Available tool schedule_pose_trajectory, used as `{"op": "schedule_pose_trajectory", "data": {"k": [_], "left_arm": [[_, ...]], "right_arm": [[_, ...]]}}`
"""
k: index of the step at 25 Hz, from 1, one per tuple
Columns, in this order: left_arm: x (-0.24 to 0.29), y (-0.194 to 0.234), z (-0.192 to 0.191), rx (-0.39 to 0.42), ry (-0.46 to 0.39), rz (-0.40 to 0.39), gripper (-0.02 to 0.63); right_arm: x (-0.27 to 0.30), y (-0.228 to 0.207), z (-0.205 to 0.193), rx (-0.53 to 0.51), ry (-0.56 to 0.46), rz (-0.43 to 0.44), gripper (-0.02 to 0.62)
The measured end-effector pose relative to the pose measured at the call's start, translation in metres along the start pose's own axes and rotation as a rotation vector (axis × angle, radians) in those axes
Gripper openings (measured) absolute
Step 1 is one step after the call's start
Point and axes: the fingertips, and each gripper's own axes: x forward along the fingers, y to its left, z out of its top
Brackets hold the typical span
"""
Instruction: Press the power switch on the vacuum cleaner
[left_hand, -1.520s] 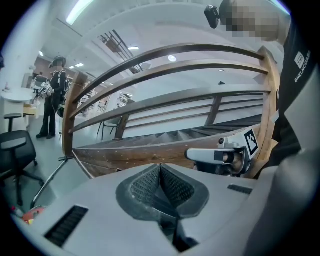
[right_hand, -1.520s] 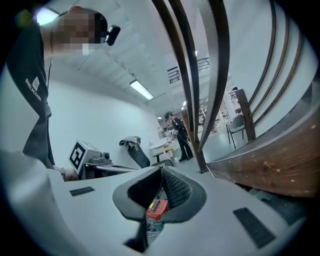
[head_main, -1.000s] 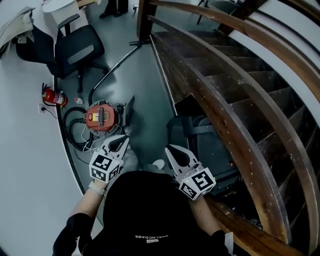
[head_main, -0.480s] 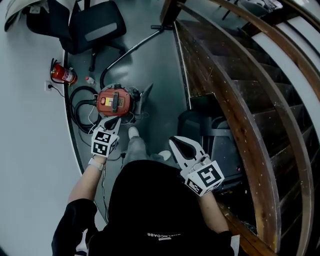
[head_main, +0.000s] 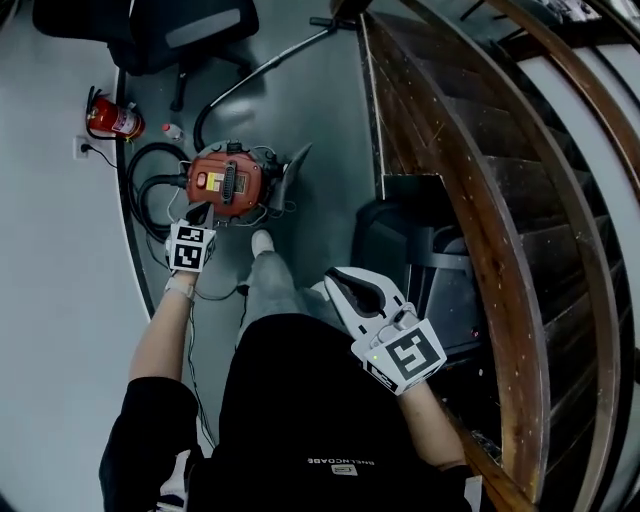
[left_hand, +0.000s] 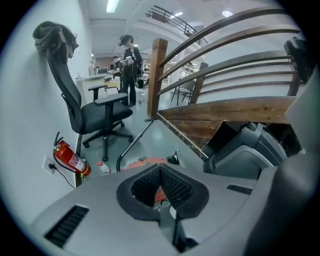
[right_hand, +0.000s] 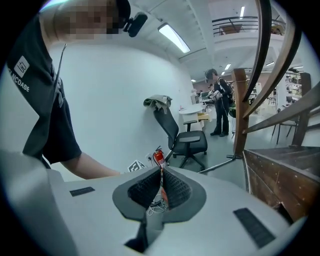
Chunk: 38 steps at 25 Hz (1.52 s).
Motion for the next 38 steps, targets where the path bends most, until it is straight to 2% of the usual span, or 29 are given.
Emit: {"op": "schedule_pose_trajectory", "data": {"k": [8,21,26,30,38], "left_arm": [[0.066,0.058,-0.04,-0.083,0.094,0.041,0.014],[0.161,0.115,-0.106,-0.177,0.208,0.082,0.014],[0.186,0.131,-0.127,-0.188,0.234,0.111,0.014],[0.202,0.134,-0.141,-0.21,0.254,0.103,0.014],[0.219,0.14,-0.146,-0.18,0.264,0.102,0.015]], "right_arm": [[0.049,-0.015,-0.016,0.035,0.087,0.015,0.034],[0.103,-0.032,-0.047,0.142,0.141,-0.001,0.035],[0.121,-0.032,-0.059,0.159,0.16,0.004,0.034],[0.131,-0.029,-0.07,0.178,0.176,0.003,0.034],[0.143,-0.031,-0.081,0.208,0.196,-0.01,0.034]]}}
